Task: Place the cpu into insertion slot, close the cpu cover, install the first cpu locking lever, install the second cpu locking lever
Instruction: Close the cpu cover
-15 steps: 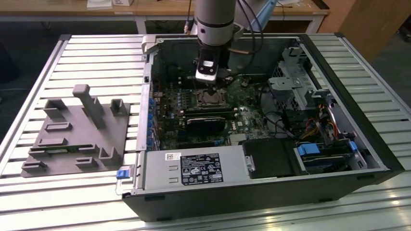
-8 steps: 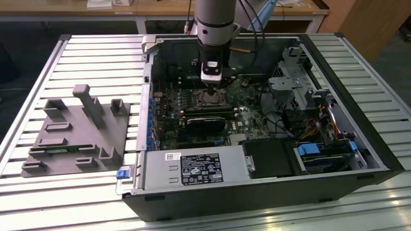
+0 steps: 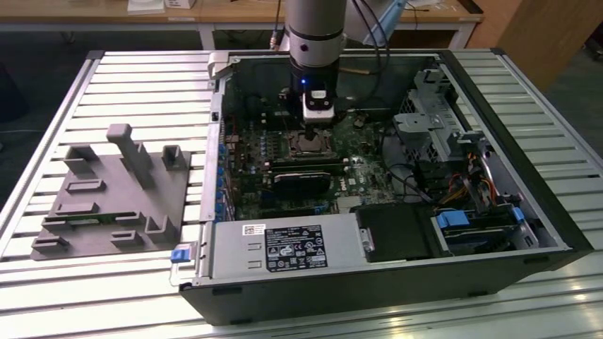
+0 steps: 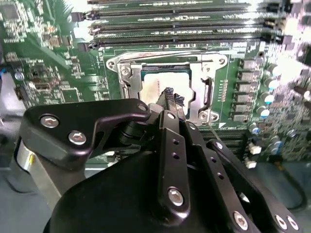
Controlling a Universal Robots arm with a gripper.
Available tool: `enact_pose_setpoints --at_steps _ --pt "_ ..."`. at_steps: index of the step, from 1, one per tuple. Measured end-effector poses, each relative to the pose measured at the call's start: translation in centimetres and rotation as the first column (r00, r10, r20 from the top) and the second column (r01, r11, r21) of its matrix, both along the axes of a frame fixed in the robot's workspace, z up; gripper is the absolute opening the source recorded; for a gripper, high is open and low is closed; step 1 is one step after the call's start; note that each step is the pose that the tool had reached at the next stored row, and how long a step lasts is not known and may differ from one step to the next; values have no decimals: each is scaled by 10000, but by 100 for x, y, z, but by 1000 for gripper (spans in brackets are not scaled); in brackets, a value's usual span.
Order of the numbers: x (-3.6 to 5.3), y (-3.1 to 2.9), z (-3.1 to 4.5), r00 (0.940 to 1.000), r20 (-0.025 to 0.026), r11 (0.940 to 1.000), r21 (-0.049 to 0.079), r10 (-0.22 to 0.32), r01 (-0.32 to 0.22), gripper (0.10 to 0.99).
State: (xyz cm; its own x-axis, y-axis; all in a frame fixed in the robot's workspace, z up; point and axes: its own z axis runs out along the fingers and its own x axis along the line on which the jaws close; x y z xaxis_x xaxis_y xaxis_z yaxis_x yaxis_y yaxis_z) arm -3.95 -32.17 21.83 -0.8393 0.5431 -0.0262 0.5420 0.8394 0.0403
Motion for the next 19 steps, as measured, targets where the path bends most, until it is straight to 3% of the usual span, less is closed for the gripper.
enact_pose_setpoints --at_steps 4,9,14,19 --pt "0 0 -2 9976 -2 9976 -58 691 -691 106" --pt "0 0 -4 9875 -10 9874 -129 1575 -1575 106" --pt "0 0 -6 9695 -25 9693 -200 2450 -2450 106" --pt "0 0 -8 9444 -45 9440 -270 3287 -3287 106"
